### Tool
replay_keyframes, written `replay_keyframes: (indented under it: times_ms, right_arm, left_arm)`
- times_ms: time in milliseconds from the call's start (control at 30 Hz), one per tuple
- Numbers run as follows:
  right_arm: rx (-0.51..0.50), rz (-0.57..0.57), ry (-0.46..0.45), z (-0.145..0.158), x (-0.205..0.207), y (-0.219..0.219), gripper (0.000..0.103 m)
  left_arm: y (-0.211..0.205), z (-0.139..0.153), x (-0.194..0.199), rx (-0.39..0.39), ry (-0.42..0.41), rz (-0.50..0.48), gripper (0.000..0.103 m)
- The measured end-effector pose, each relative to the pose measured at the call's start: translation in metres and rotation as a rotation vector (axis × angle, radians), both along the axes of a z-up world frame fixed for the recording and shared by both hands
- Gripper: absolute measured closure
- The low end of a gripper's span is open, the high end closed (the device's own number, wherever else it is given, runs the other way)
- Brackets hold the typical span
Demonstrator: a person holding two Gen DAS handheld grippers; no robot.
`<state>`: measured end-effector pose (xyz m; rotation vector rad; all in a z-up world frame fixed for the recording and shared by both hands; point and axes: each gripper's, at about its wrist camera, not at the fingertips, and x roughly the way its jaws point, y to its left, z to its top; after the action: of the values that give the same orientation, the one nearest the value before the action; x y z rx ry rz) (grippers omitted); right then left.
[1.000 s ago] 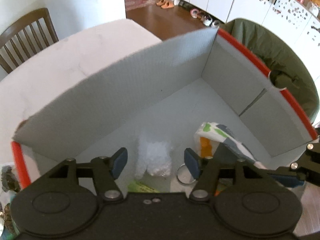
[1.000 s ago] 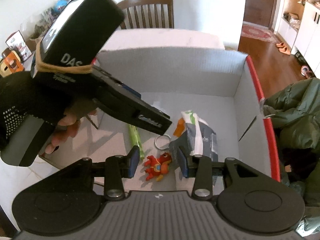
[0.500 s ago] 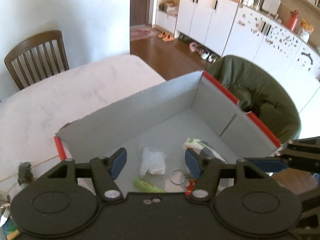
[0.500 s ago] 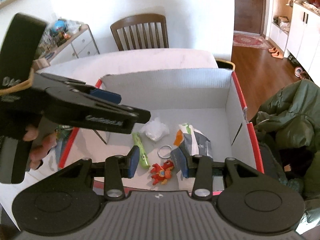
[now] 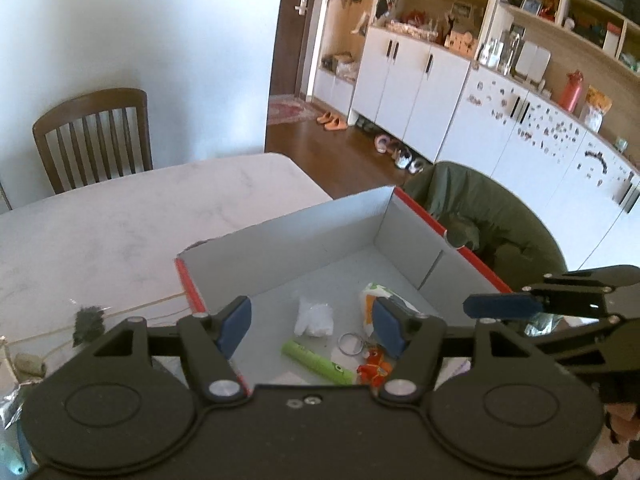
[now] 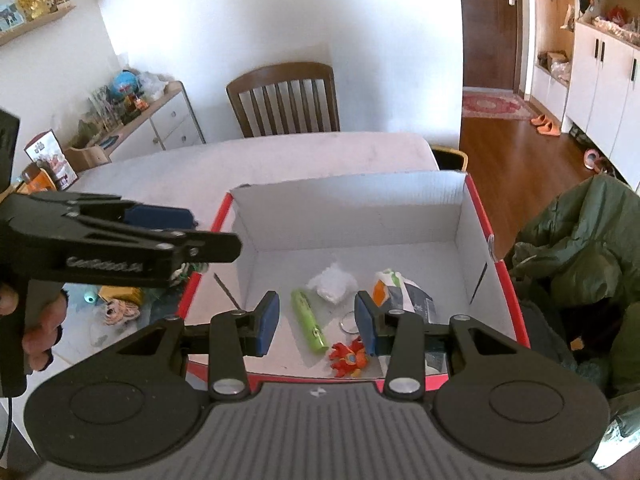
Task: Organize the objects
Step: 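Move both tools back over the table toward the remaining items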
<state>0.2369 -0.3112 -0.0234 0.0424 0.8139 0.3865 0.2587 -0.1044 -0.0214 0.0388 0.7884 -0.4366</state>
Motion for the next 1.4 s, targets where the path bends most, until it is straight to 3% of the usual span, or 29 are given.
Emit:
replay_keyframes:
  times_ms: [67,133,267,333,467,900,1400]
  right_arm:
    - [0.007,0.002,-0.014,0.004,-0.004,0.004,0.063]
    - [0.017,-0.004,-0.028,0.008,-0.01,0.007,0.053]
    - [0.031,-0.013,-0.053,0.017,-0.02,0.017,0.051]
    - [0.04,-0.015,-0.061,0.02,-0.024,0.024,0.05]
    - [0.057,-0.014,-0.076,0.026,-0.034,0.039,0.042]
    - [0.1,-0.004,-0.11,0.033,-0.054,0.092,0.02]
    - [0.104,0.02,-0.074,0.016,-0.055,0.166,0.016]
  left_arm:
    - [0.009,0.005,-0.008,-0.01,-0.016,0.005,0.029]
    - [0.016,0.009,-0.015,-0.014,-0.033,0.011,0.029]
    - [0.033,0.019,-0.026,-0.033,-0.059,0.027,0.027]
    - [0.042,0.023,-0.032,-0.037,-0.079,0.031,0.02]
    - [0.059,0.031,-0.043,-0.036,-0.108,0.045,0.015]
    - [0.123,0.031,-0.065,-0.047,-0.145,0.097,0.001]
    - [0.207,0.019,-0.069,-0.036,-0.146,0.194,0.0]
